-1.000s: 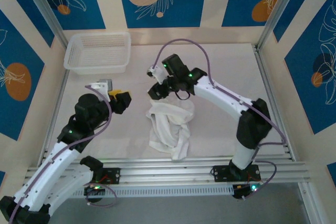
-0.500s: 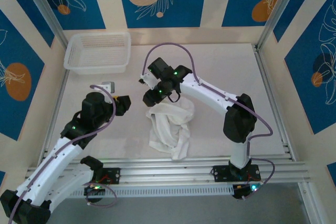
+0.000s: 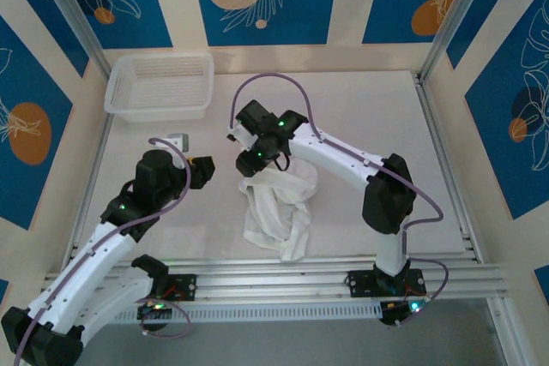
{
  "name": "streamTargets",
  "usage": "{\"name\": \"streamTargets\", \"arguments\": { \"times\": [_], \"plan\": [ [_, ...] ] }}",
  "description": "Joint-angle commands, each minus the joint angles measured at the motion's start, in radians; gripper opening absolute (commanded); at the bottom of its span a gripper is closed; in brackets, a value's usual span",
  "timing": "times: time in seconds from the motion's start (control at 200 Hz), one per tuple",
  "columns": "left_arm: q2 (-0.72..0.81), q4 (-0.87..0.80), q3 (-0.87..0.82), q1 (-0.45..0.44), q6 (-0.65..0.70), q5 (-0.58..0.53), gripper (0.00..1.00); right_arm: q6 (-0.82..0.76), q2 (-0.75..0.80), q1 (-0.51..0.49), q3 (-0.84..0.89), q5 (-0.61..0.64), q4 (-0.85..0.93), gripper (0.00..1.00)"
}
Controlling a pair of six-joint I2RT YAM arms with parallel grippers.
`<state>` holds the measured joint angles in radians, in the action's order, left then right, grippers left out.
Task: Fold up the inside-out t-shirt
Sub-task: Flatten out the T-shirt at the center of the table.
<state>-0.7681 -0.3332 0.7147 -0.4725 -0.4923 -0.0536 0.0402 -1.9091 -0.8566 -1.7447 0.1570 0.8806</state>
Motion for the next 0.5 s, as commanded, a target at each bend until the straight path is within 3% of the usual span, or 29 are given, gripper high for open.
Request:
{"name": "streamTargets", "arguments": {
  "times": [0.0, 0.13, 0.29, 0.41, 0.495],
  "plan": [
    [0.004, 0.001, 0.017, 0.003, -0.006, -0.003, 0.54, -0.03, -0.026, -0.012, 0.005, 0.076, -0.011, 0.45],
    [-0.002, 0.002, 0.013, 0.003, -0.012, -0.004, 0.54, -0.024, -0.021, -0.014, 0.015, 0.097, -0.03, 0.35],
    [-0.029, -0.015, 0.025, 0.003, -0.018, 0.004, 0.55, 0.007, 0.056, -0.012, 0.04, 0.117, -0.063, 0.0],
    [-0.081, -0.034, 0.061, 0.007, -0.016, 0.047, 0.57, 0.076, 0.239, 0.041, 0.125, 0.09, -0.149, 0.0],
    [-0.154, -0.066, 0.105, 0.011, -0.016, 0.091, 0.58, 0.19, 0.444, 0.121, 0.248, 0.046, -0.305, 0.0]
  ]
}}
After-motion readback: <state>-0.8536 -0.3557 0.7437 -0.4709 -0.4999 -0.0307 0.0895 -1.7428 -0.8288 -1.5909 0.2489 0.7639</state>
